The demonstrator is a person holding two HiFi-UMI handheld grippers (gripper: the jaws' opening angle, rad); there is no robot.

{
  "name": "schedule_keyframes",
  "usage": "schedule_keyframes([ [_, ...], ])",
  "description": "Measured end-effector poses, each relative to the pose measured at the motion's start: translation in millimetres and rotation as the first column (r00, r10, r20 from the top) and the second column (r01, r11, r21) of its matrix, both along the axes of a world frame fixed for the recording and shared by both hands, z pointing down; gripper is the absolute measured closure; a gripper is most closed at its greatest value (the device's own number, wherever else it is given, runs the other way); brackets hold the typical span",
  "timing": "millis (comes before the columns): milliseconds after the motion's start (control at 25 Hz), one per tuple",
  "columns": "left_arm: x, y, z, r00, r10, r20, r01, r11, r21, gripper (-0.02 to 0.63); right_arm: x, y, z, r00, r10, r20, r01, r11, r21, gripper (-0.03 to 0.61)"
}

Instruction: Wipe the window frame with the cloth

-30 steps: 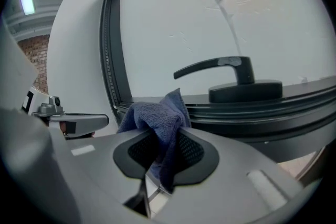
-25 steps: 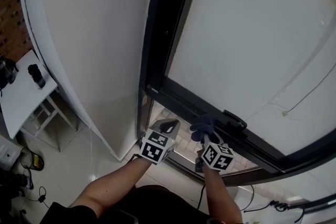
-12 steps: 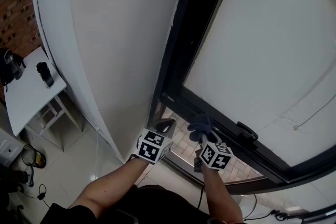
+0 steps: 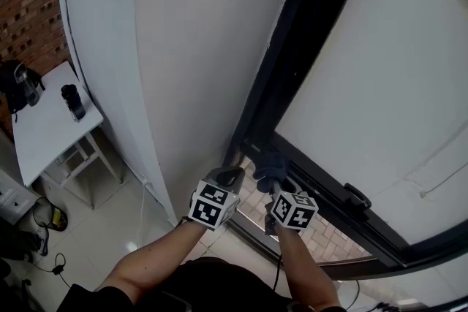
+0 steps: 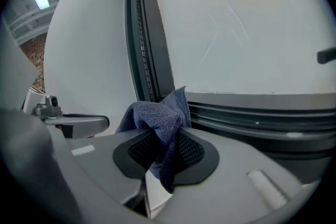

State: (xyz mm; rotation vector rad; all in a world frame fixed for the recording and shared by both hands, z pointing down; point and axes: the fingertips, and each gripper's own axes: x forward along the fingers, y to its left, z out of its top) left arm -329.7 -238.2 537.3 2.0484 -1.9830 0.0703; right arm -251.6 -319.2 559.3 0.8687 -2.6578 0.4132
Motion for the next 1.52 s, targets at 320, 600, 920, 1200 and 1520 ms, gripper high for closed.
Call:
schedule_keyframes([
  [320,-13,11,5,1.000,0.005,0.014,-0.005,1.000,-0.014,0.620,-44,4,1,0.999,-0.042,-0.003,0.042,0.999,-0.001,0.505],
  [600,-20,17,4,1.000,0.003,0.023,-0.002,1.000,-0.011,0.620,-69,9,-1,0.997,-0.071,0.002,0.071,0.997,0.005,0.505],
  [920,-22,24,1,1.000,0.001,0.020,-0.001,1.000,0.001,0.620,-70,13,-2,0.998,-0.061,0.002,0.061,0.998,0.005,0.505],
  [1200,-15,21,-3,1.000,0.024,0.015,-0.024,1.000,0.014,0.620,-59,29,-8,0.997,-0.081,0.014,0.080,0.997,0.016,0.505],
  [1520,-15,29,-13,1.000,-0.002,-0.011,0.003,0.999,0.038,0.620,-24,52,-30,0.996,-0.082,0.029,0.080,0.996,0.040,0.505],
])
